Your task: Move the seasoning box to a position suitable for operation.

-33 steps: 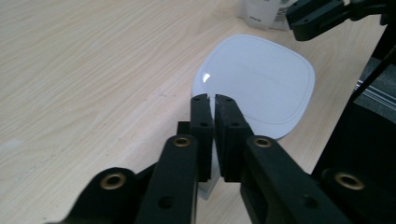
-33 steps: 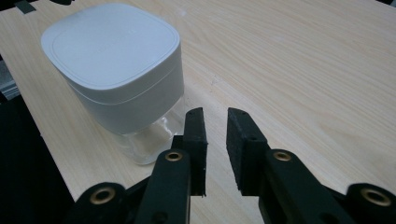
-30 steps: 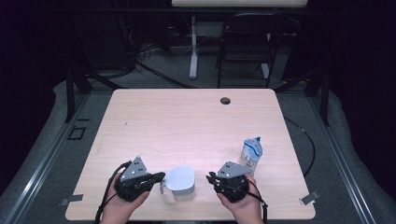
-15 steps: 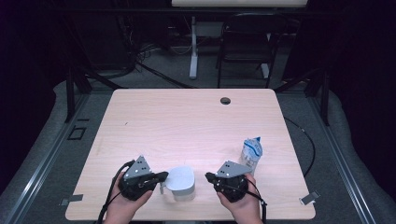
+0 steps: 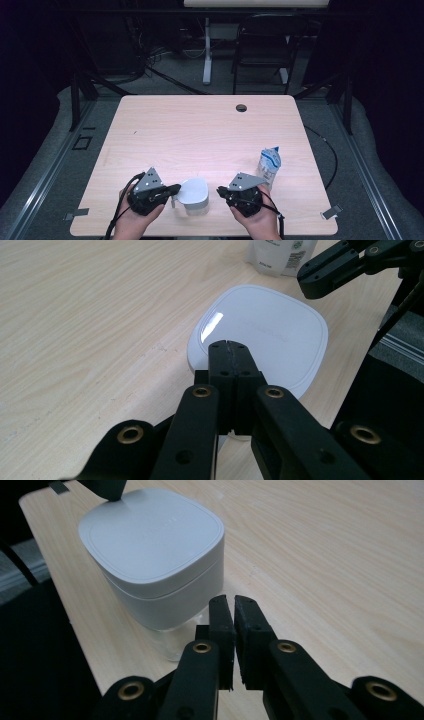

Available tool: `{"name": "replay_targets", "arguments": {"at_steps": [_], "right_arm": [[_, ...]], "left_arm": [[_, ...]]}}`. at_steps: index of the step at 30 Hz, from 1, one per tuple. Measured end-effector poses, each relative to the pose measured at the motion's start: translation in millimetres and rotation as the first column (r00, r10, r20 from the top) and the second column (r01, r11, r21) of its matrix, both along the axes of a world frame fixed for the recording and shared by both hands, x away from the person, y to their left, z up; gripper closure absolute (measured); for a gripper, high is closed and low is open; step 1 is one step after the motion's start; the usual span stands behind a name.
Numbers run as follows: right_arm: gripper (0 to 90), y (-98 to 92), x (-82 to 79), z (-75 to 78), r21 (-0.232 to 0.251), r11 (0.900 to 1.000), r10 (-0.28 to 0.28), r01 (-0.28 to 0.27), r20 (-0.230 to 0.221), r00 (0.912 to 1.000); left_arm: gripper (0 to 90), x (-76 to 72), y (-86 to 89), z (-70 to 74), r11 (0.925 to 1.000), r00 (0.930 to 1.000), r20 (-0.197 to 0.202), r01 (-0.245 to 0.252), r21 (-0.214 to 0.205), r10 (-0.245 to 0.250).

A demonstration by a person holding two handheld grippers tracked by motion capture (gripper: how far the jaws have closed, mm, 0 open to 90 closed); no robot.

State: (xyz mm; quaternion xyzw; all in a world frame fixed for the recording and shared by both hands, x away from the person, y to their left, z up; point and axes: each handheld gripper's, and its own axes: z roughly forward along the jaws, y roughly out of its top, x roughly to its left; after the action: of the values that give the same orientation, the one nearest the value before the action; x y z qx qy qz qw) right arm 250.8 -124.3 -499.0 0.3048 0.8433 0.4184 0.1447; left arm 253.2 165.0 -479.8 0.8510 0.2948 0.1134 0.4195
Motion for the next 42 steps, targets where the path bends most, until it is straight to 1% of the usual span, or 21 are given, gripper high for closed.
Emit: {"name": "replay_targets", "arguments": {"at_steps": [1, 2, 4, 6, 8, 11, 13, 19, 22, 25, 31, 32, 34, 35, 42], "right_arm": [[88.7, -0.6, 0.8, -0.4, 0.018, 0.9998, 0.009, -0.009, -0.013, 0.9999], [90.0, -0.8, 1.1, -0.6, 0.024, 0.9996, 0.015, -0.014, -0.018, 0.9997], [90.0, -0.1, 1.0, -0.6, 0.015, 0.9997, 0.020, -0.020, -0.013, 0.9997], [90.0, 1.3, 1.3, -0.9, 0.009, 0.9997, 0.025, -0.025, -0.020, 0.9995], [90.0, 2.4, 1.0, -1.4, 0.010, 0.9997, 0.021, -0.021, -0.017, 0.9996], [90.0, 2.6, 1.4, -1.3, -0.001, 0.9999, 0.015, -0.015, -0.013, 0.9998], [90.0, 2.4, 1.6, -1.1, 0.005, 1.0000, 0.006, -0.006, -0.012, 0.9999], [90.0, 3.0, 1.3, -0.2, 0.015, 0.9998, 0.011, -0.011, -0.012, 0.9999], [90.0, 5.5, 0.5, -0.9, 0.021, 0.9996, 0.020, -0.019, -0.015, 0.9997], [90.0, 6.1, 0.3, -0.7, 0.021, 0.9994, 0.028, -0.027, -0.013, 0.9995], [90.0, 8.3, -0.8, 0.4, 0.038, 0.9985, 0.041, -0.041, -0.005, 0.9992], [90.0, 10.0, -2.0, 1.6, 0.049, 0.9976, 0.049, -0.049, 0.002, 0.9988], [90.0, 10.4, -2.2, 2.1, 0.050, 0.9972, 0.055, -0.055, 0.001, 0.9985], [90.0, 12.6, -3.0, 2.4, 0.060, 0.9961, 0.066, -0.066, -0.002, 0.9978], [90.0, 19.0, -4.9, 0.0, 0.047, 0.9952, 0.086, -0.086, -0.002, 0.9963]], "left_arm": [[90.0, -0.1, -0.1, 0.0, 1.0000, 1.0000, -0.001, -0.001, -0.002, 0.001], [90.0, -0.2, -0.2, 0.0, 1.0000, 1.0000, 0.000, -0.003, -0.001, 0.003], [90.0, 0.0, 0.0, -0.1, 1.0000, 1.0000, -0.002, -0.002, -0.003, 0.002], [90.0, 0.3, 0.4, -0.2, 1.0000, 1.0000, -0.003, -0.003, -0.005, 0.003], [90.0, 0.2, 0.5, -0.1, 1.0000, 1.0000, -0.001, -0.007, -0.002, 0.007], [90.0, 0.6, 1.0, -0.2, 1.0000, 1.0000, -0.001, -0.007, -0.001, 0.007], [90.0, 0.6, 1.2, -0.2, 1.0000, 1.0000, -0.001, -0.010, 0.000, 0.010], [90.0, 0.6, 1.8, -0.3, 0.9999, 0.9999, -0.003, -0.013, 0.001, 0.013], [90.0, 0.4, 3.4, -0.8, 0.9999, 0.9999, -0.004, -0.014, 0.005, 0.014], [90.0, 0.4, 4.4, -1.5, 0.9998, 0.9998, -0.008, -0.019, -0.002, 0.019], [90.0, 0.4, 5.4, -1.7, 0.9996, 0.9996, -0.007, -0.028, 0.006, 0.028], [90.0, 0.5, 5.7, -1.9, 0.9996, 0.9996, -0.008, -0.029, 0.003, 0.029], [90.0, 0.5, 5.7, -2.2, 0.9995, 0.9995, -0.007, -0.030, 0.000, 0.030], [90.0, 0.3, 5.6, -2.2, 0.9995, 0.9995, -0.005, -0.031, 0.001, 0.031], [90.0, 0.0, 5.8, -2.3, 0.9995, 0.9995, -0.006, -0.032, 0.001, 0.032]]}}
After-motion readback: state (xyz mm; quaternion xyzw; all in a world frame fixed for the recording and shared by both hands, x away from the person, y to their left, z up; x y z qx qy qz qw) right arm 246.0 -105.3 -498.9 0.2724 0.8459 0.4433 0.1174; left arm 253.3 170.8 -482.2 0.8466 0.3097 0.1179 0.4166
